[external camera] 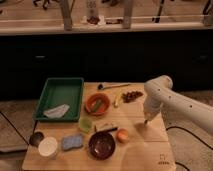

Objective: Place fork in table surface

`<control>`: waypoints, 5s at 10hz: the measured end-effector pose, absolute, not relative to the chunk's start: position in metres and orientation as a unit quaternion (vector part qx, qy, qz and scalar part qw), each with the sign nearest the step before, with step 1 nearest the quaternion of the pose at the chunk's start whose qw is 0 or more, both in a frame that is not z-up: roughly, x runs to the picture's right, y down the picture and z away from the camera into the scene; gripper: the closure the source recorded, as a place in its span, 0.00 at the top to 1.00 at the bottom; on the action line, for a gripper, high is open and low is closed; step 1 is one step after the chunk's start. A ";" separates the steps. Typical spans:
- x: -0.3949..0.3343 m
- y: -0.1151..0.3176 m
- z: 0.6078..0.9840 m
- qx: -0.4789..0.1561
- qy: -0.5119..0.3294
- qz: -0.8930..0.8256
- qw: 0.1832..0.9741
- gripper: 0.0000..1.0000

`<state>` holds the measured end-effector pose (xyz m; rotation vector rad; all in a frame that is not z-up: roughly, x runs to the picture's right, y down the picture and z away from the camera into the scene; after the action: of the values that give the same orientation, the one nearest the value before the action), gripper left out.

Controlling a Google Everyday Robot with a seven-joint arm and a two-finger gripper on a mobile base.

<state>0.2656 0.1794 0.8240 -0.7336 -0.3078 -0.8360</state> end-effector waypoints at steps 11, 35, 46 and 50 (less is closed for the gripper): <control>0.260 0.187 0.820 -0.347 -0.155 -0.414 0.827 0.03; 0.248 0.199 0.810 -0.348 -0.166 -0.442 0.810 0.03; 0.245 0.203 0.808 -0.346 -0.167 -0.449 0.807 0.12; 0.245 0.205 0.806 -0.346 -0.168 -0.450 0.806 0.19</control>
<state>0.2449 0.2046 0.8059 -0.7396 -0.3586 -0.9640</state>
